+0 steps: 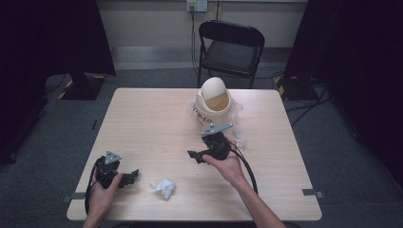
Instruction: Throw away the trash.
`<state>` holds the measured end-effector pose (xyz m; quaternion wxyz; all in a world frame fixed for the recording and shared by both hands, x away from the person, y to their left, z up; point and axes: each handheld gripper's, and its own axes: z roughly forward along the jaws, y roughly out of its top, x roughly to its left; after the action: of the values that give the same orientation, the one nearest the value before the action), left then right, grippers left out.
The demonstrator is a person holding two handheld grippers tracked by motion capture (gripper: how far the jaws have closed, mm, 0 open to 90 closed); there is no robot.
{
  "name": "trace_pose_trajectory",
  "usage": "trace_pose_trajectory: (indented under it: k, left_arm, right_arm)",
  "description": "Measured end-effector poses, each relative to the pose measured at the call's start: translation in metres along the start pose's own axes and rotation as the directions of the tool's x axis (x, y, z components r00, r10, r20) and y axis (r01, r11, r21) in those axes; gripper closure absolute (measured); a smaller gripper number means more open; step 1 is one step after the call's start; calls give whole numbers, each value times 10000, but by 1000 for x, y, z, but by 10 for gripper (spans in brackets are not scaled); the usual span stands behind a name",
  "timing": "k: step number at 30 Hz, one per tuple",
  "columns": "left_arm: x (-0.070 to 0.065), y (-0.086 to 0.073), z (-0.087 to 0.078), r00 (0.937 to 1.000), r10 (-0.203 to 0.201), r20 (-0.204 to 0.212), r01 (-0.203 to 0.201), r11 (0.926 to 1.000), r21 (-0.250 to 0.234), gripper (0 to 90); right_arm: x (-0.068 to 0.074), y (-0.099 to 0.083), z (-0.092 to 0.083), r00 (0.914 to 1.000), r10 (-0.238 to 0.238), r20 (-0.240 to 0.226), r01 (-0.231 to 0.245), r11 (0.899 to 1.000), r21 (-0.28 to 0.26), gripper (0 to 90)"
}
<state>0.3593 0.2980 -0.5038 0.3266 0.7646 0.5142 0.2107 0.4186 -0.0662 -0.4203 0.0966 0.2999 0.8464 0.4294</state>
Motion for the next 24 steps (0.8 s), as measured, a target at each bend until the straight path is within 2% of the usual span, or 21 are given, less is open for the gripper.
trace_pose_trajectory:
  k: [3, 5, 8, 12, 14, 17, 21, 24]
  left_arm:
    - [0, 0, 0, 10000, -14, 3, 14, 10000, -7, 0]
    - [0, 0, 0, 10000, -1, 2, 1, 10000, 3, 0]
    - [0, 0, 0, 10000, -4, 1, 4, 10000, 0, 0]
    - [0, 0, 0, 10000, -1, 1, 1, 10000, 3, 0]
    - [0, 0, 0, 10000, -4, 1, 4, 10000, 0, 0]
    - [0, 0, 0, 10000, -1, 1, 1, 10000, 3, 0]
    - [0, 0, 0, 10000, -2, 1, 2, 10000, 2, 0]
    - [0, 0, 0, 10000, -1, 4, 1, 10000, -3, 0]
  right_arm:
    - [13, -3, 9, 9991, -166, -396, 175, 9996, 213, 224]
    - [21, -4, 14, 9976, -245, -647, 259, 9995, 206, 292]
    - [32, -9, 19, 9951, -120, -985, 136, 9998, 162, 304]
    - [46, -18, 28, 9909, -434, -1273, 506, 9973, 540, 332]
    - [55, -23, 32, 9855, -486, -1626, 603, 9959, 680, 335]
    - [68, -29, 42, 9811, -627, -1830, 809, 9923, 935, 339]
    - [80, -30, 46, 9716, -788, -2233, 1005, 9911, 877, 324]
    - [87, -29, 46, 9647, -871, -2486, 1075, 9918, 696, 348]
